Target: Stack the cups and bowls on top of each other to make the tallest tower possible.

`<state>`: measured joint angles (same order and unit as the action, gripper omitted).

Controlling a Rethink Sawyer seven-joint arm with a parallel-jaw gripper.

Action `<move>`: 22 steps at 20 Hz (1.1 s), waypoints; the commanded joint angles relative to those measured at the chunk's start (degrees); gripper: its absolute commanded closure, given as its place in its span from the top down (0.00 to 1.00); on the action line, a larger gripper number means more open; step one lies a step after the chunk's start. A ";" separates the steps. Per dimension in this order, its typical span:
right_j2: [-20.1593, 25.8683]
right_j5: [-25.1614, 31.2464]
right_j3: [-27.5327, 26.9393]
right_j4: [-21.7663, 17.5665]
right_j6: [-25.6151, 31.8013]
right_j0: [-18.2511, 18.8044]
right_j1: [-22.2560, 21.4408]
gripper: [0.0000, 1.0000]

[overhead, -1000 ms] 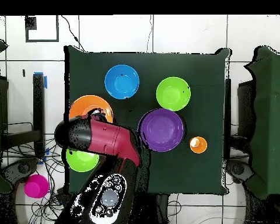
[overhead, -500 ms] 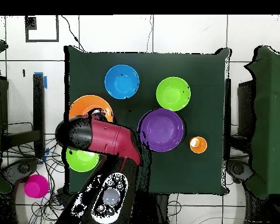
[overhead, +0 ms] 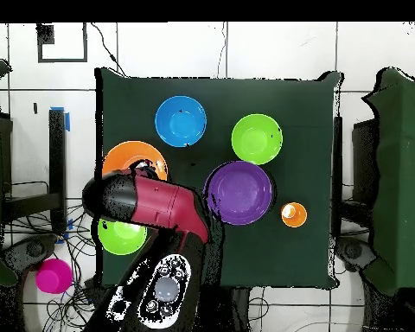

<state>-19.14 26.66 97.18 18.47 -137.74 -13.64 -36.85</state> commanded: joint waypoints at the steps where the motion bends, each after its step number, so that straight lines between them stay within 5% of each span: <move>1: 7.43 2.87 -0.93 -0.33 -3.98 1.32 2.58 1.00; 22: 7.81 2.37 -2.43 -0.42 -4.39 1.88 3.90 1.00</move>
<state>-17.80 26.66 96.84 18.47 -137.74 -13.06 -36.59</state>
